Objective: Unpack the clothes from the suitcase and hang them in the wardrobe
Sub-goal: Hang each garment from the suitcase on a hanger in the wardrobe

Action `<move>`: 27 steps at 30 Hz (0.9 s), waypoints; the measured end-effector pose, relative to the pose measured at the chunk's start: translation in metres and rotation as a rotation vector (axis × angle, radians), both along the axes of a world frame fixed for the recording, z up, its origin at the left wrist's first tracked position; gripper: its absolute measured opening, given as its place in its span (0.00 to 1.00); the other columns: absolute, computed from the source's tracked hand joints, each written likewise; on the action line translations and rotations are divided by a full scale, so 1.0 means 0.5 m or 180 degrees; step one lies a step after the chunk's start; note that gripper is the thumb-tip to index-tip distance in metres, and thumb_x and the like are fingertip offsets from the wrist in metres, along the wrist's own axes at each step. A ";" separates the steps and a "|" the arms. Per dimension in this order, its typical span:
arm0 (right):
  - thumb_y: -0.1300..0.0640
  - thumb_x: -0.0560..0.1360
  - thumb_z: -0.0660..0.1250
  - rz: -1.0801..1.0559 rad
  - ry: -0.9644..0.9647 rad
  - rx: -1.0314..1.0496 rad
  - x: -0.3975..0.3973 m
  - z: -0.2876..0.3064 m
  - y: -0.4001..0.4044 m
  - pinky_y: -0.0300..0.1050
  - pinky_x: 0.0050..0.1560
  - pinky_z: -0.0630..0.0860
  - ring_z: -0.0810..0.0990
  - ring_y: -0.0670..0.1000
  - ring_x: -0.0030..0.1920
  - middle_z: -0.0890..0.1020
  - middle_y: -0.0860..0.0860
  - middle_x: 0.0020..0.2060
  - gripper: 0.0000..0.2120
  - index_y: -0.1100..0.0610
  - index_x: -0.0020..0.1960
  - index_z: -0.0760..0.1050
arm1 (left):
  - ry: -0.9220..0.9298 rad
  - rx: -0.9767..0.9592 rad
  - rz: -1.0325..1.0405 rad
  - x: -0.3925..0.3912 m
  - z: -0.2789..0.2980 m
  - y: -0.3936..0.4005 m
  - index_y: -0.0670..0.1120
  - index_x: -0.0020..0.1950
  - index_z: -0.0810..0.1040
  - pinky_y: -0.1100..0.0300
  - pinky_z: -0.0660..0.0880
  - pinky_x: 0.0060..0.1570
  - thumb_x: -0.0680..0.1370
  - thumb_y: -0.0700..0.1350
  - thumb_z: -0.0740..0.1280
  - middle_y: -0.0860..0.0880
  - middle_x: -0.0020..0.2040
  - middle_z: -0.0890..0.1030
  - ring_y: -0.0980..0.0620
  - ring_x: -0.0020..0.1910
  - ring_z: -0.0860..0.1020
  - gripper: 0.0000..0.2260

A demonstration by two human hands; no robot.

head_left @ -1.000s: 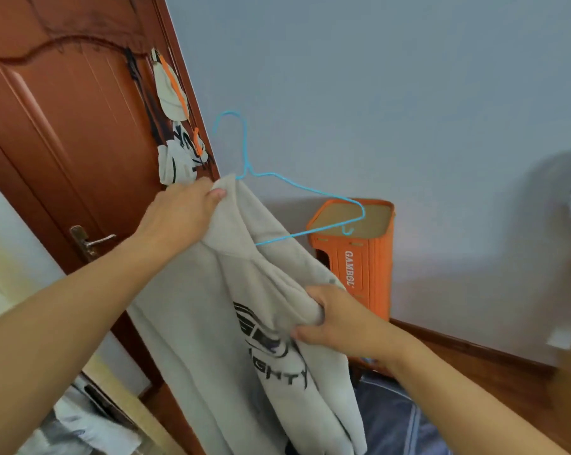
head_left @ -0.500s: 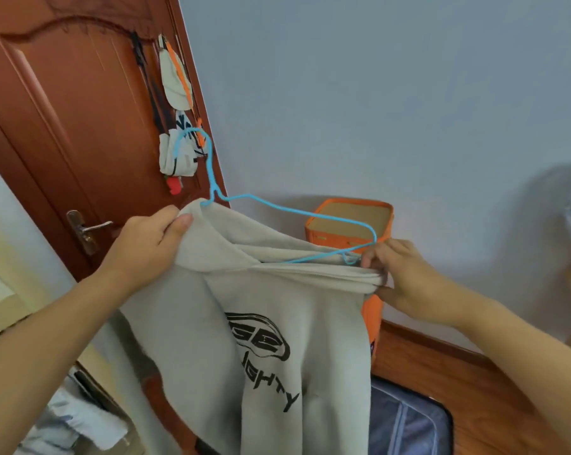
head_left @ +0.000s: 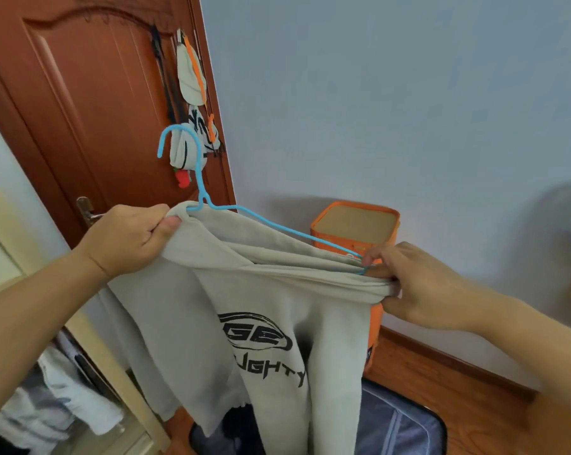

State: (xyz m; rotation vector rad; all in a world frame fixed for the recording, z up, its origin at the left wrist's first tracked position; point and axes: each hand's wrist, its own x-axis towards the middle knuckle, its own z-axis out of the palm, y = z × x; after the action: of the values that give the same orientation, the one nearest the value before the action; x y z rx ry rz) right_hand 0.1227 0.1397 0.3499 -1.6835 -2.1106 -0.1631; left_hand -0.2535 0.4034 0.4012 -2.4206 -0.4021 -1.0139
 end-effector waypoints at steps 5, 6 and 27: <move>0.52 0.65 0.64 0.0165 -0.0599 0.0132 0.007 0.021 -0.006 0.45 0.46 0.75 0.69 0.43 0.39 0.75 0.40 0.42 0.17 0.49 0.53 0.72 | 0.0262 0.0112 -0.0035 0.001 0.017 0.008 0.43 0.37 0.70 0.57 0.65 0.25 0.86 0.56 0.48 0.46 0.27 0.73 0.41 0.23 0.74 0.26; 0.53 0.65 0.64 0.0141 -0.0645 0.0171 0.010 0.027 -0.008 0.47 0.45 0.76 0.71 0.46 0.39 0.75 0.42 0.41 0.16 0.50 0.53 0.73 | 0.0243 0.0122 -0.0037 0.003 0.025 0.008 0.43 0.37 0.70 0.59 0.62 0.26 0.86 0.56 0.48 0.46 0.27 0.73 0.41 0.23 0.74 0.26; 0.42 0.75 0.62 -0.0933 0.0797 0.0190 -0.109 0.043 0.146 0.50 0.62 0.70 0.74 0.59 0.60 0.77 0.55 0.58 0.19 0.51 0.61 0.74 | -0.0440 -0.1129 0.0426 0.103 -0.074 -0.100 0.49 0.38 0.67 0.49 0.73 0.31 0.82 0.62 0.54 0.46 0.30 0.76 0.38 0.33 0.78 0.20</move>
State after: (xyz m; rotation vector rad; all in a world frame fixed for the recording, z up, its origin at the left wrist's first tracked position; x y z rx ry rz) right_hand 0.0684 0.2129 0.3716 -1.8637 -1.6589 -0.0955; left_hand -0.2019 0.3532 0.3641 -2.5922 -0.8440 -1.1326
